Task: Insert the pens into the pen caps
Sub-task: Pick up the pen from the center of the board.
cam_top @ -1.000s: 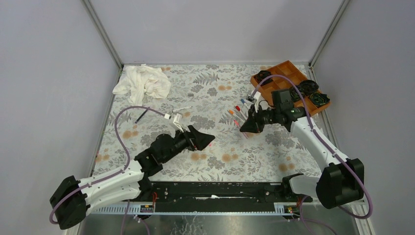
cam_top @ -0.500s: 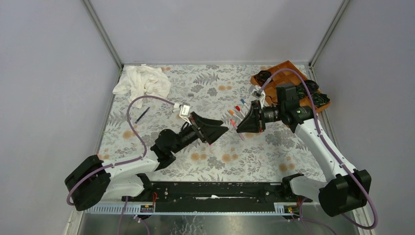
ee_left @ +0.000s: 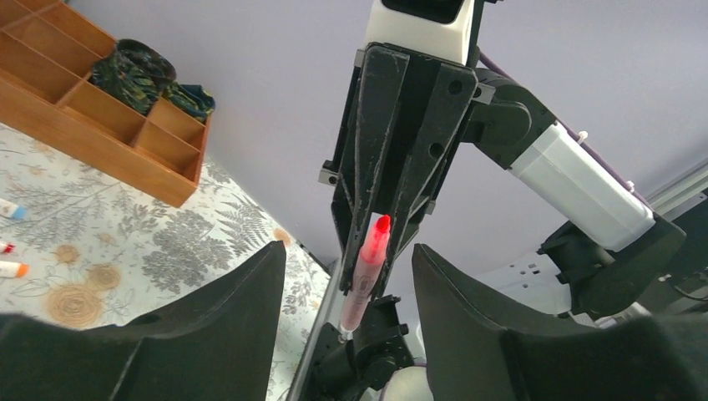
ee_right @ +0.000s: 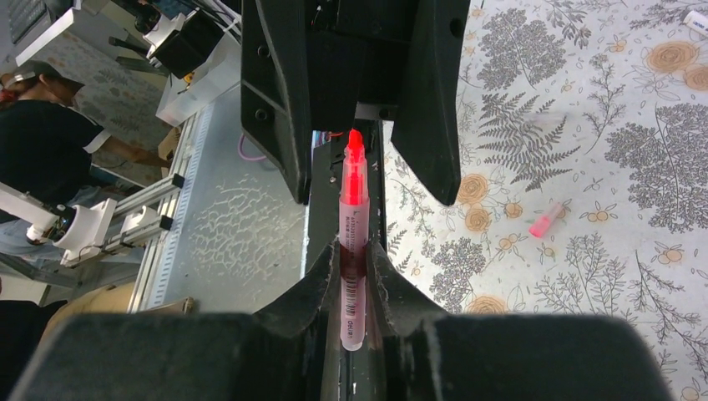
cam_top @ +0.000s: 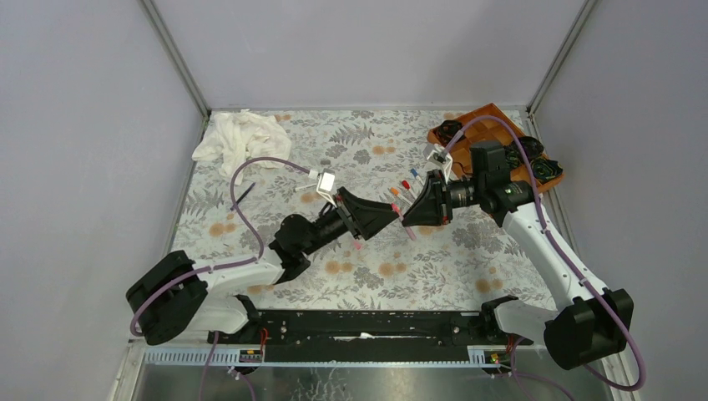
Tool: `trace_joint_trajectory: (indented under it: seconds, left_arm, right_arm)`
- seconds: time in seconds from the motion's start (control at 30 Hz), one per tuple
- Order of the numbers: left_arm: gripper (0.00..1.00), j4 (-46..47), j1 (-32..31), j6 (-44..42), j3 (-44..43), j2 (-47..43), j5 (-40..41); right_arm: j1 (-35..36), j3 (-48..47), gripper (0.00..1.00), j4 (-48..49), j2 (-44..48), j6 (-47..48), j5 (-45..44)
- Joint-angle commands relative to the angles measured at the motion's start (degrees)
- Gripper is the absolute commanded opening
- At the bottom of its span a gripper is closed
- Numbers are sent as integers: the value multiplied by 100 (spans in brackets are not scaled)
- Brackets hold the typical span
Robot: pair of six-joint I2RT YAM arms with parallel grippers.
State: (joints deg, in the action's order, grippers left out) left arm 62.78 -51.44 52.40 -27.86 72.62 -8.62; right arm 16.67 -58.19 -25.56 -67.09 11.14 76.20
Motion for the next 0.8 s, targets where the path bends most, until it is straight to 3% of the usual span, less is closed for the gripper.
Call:
trace_joint_trajectory:
  seconds: [0.0,0.3,0.5,0.63,0.77]
  left_arm:
    - [62,573,-73,112,-251,214,-201]
    - [38,804,-107,309,-323,442,-331]
    - [3,754,-117,357,-356,489,-355]
    - [0,801,-112,367,-294,443,-261]
    - [0,801,-115,332,-223,310,-124]
  right_arm:
    - [82,83,7,291,117,-210,196]
    - [98,141,7,484,100,-373,137]
    - [123,142,7,537,83,-437,136]
    - [144,183,9,541,93,-432,134]
    - [148,220,18,569,108,-440,166]
